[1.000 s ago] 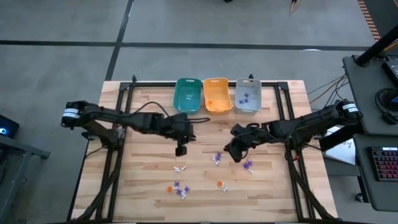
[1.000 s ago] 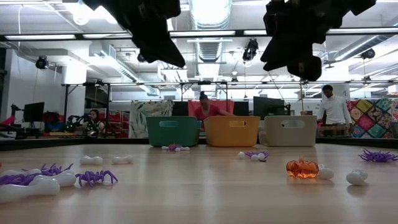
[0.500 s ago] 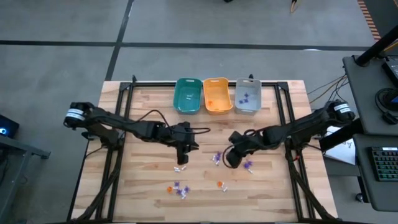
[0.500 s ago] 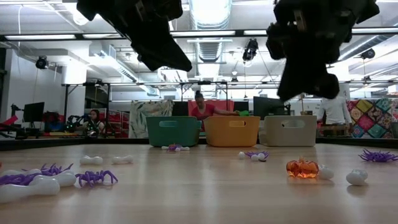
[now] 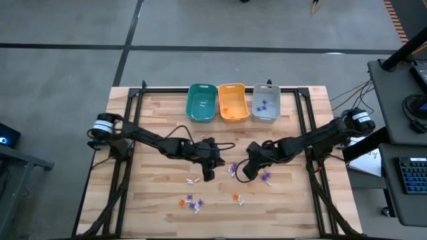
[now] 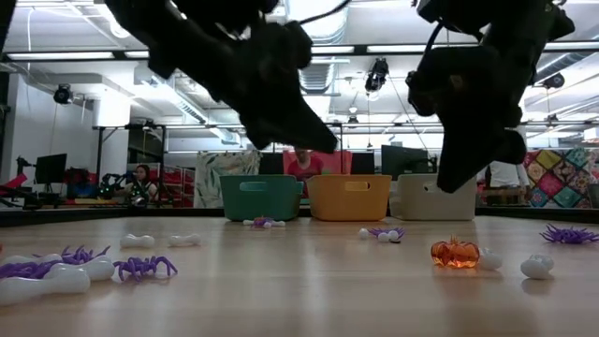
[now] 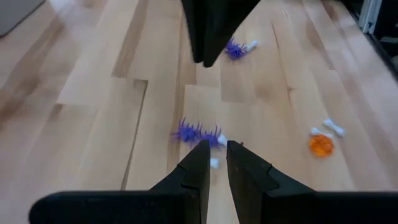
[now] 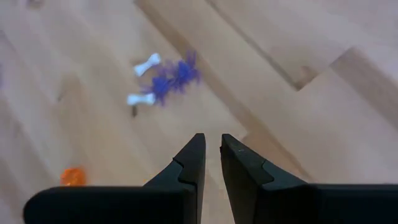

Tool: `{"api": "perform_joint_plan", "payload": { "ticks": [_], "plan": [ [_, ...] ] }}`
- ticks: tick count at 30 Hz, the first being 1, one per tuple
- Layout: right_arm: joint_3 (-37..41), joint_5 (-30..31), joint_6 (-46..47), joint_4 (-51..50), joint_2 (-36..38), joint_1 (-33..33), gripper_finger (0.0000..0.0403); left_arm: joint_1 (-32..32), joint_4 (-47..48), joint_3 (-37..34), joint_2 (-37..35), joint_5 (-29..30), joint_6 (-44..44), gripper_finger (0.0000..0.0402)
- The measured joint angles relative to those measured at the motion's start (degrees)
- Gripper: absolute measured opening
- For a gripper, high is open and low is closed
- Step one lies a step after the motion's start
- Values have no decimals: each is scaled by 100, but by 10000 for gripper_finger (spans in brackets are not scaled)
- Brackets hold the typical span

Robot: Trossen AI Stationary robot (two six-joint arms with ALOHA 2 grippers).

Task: Sort Halloween decoration
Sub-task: Put the purple spider toy into the gray bin

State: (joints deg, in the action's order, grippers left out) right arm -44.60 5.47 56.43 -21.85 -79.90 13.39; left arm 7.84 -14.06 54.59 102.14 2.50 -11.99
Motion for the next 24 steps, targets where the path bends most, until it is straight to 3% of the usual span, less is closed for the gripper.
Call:
{"api": "perform_joint_plan", "payload": {
  "ticks": [13, 24],
  "plan": [
    [0, 278, -5, 143, -282, 0, 43, -72, -203, 819, 1281, 4, 440, 36],
    [0, 571, -5, 703, -466, 13, 43, -203, -410, 863, 1661, 407, 463, 36]
  ]
}}
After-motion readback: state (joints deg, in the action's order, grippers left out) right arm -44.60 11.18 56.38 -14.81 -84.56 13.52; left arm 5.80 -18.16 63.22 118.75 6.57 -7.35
